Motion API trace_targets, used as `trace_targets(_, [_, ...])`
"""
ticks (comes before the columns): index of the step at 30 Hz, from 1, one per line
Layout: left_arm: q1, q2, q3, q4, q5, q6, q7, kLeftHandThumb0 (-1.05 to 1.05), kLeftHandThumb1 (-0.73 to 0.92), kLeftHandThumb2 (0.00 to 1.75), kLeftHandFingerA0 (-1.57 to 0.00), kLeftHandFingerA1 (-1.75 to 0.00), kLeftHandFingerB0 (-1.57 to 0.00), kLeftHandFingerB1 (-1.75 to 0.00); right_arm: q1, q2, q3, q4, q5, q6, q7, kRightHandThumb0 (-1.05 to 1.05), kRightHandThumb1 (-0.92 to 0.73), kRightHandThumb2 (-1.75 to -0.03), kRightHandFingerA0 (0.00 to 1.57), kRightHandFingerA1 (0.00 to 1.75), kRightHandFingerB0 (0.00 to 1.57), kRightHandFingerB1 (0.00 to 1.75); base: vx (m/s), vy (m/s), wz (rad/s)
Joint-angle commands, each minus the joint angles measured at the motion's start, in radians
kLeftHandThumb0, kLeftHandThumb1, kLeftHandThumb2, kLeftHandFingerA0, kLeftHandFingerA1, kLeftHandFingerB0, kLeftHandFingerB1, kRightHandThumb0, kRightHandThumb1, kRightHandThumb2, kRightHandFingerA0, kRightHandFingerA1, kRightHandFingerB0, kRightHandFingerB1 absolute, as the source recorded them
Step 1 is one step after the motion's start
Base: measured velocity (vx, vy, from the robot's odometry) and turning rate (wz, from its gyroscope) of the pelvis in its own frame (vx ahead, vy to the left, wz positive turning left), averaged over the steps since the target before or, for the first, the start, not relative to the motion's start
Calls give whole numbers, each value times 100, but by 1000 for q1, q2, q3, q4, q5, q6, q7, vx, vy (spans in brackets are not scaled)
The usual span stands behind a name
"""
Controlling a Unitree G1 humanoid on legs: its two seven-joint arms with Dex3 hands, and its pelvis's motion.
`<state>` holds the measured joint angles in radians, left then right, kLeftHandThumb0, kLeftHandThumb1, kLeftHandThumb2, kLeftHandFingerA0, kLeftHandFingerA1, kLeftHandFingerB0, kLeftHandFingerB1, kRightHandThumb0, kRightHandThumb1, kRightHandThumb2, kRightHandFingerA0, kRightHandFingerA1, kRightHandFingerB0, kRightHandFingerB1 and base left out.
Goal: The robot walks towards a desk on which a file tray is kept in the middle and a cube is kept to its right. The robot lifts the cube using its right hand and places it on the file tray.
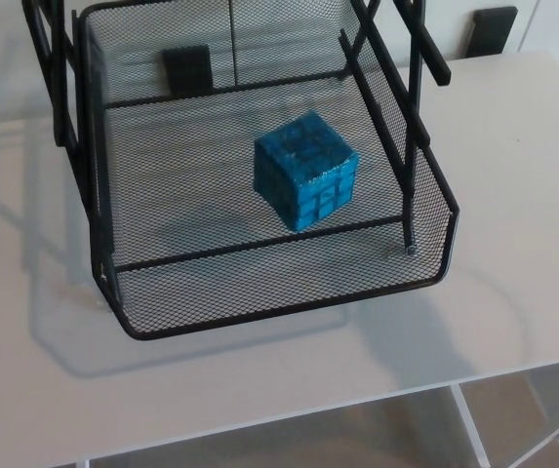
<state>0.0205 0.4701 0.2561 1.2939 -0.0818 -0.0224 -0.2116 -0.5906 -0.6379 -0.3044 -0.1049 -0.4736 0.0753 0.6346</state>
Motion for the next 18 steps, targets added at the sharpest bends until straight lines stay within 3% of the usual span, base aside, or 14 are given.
trace_targets(1, [31,30,7,0,6,-22,11,-77,33,171,-67,-122,-54,-114,586,114,-1024,669,472,-251,-628,-46,-49,-81,46,65,36,49,0,0,0])
trace_targets(2, [34,31,3,2,10,-29,12,-79,33,167,-67,-120,-55,-113,598,129,-1019,679,467,-267,-657,-39,-50,-81,47,68,34,50,0,0,0])
trace_targets(3, [41,36,3,3,10,-34,-1,-80,32,167,-68,-120,-54,-113,608,161,-1026,698,488,-230,-670,-36,-62,-60,45,59,35,37,0,0,0])
trace_targets(4, [40,38,9,4,5,-27,0,-77,30,169,-69,-121,-54,-113,617,177,-1025,733,509,-219,-675,-34,-61,-58,41,61,32,36,0,0,0])
trace_targets(6, [40,39,9,5,5,-25,4,-79,31,168,-71,-121,-55,-114,620,188,-1017,758,498,-177,-710,-37,-61,-59,48,60,35,34,0,0,0])
trace_targets(7, [39,39,8,3,6,-21,9,-76,27,167,-67,-129,-49,-122,615,213,-1041,731,522,-138,-688,-34,-60,-58,46,62,34,34,0,0,0])
trace_targets(8, [32,37,6,5,8,-16,18,-75,29,170,-70,-122,-56,-114,635,232,-1019,737,514,-175,-685,-35,-64,-60,55,74,31,34,0,0,0])
trace_targets(9, [33,38,6,4,8,-16,16,-74,28,168,-68,-122,-57,-114,647,221,-1005,788,513,-191,-695,-33,-64,-59,35,52,31,32,0,0,0])
trace_targets(12, [42,35,3,1,9,-22,5,-77,28,168,-68,-122,-56,-115,664,191,-993,896,509,-223,-733,-35,-63,-59,33,51,32,32,0,0,0])
trace_targets(13, [38,33,-4,6,18,-18,23,-79,26,165,-70,-129,-51,-121,687,181,-951,903,426,-188,-829,-51,-53,-85,30,59,17,46,0,0,0])
trace_targets(14, [38,32,-5,6,19,-18,25,-79,26,165,-70,-129,-51,-121,690,178,-946,909,418,-188,-840,-51,-53,-85,30,59,17,46,0,0,0])
trace_targets(16, [52,36,-14,-5,27,-34,10,-82,27,166,-74,-128,-56,-119,709,167,-965,874,400,-70,-820,-57,-61,-91,30,61,13,46,0,0,0])
trace_targets(17, [48,35,-9,-5,21,-25,14,-81,30,165,-73,-123,-59,-116,710,170,-984,878,426,-80,-797,-56,-64,-92,23,63,9,46,0,0,0])
trace_targets(18, [46,34,-8,-4,20,-21,15,-77,26,166,-70,-130,-53,-124,710,174,-998,889,443,-103,-802,-49,-79,-62,32,83,16,35,0,0,0])
